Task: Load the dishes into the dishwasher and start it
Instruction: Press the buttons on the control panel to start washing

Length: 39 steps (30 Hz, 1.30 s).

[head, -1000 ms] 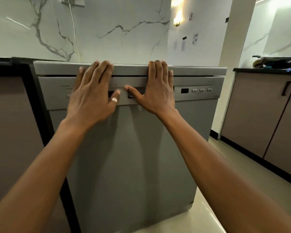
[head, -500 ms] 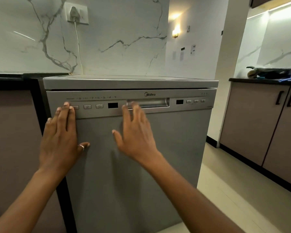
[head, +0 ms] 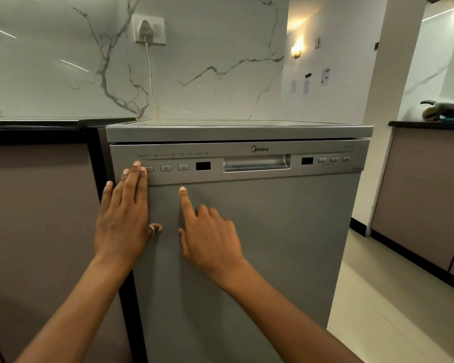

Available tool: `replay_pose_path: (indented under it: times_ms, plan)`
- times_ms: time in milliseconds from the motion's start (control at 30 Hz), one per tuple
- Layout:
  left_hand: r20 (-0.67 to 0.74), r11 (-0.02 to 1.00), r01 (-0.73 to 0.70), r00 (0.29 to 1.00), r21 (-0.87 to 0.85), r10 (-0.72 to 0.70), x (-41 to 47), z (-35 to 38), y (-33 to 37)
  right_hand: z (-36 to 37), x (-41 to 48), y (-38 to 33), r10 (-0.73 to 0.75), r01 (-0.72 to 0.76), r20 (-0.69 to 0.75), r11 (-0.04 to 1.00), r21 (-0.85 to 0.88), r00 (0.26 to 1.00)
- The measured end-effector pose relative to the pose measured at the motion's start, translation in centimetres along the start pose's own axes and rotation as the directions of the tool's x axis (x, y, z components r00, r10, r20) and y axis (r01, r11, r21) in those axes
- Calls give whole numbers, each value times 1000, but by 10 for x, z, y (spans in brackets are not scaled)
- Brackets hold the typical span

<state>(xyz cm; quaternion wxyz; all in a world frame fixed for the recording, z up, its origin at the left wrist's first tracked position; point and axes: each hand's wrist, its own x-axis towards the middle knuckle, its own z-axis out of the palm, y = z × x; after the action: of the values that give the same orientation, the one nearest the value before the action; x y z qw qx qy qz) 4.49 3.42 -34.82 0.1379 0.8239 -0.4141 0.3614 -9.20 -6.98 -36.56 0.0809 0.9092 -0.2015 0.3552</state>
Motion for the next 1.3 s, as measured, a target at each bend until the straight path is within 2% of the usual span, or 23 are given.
replay_pose_path:
  times_ms: [100,300,467,700,1000,1300]
  plan:
    - [-5,1000,2,1000,-19,-2,0,1,-1,-6,7,-5,15,-15,-7,1000,12,1000]
    - [-9,994,78,997,-82,-79,-2,7,0,-22,34,-28,-58,58,25,998,0,998]
    - [-127,999,40,991,-34,-44,0,10,6,-17,50,-43,-58,57,-9,997,-57,998]
    - [-1,998,64,998,-6,-64,3,12,1,-12,51,-37,-69,71,22,995,-69,997]
    - [-42,993,53,998,106,-49,5,15,4,-9,56,-38,-47,46,-16,999,-25,999]
    - [-112,996,85,990,-24,-87,6,17,4,-7,57,-34,-59,59,6,998,-8,998]
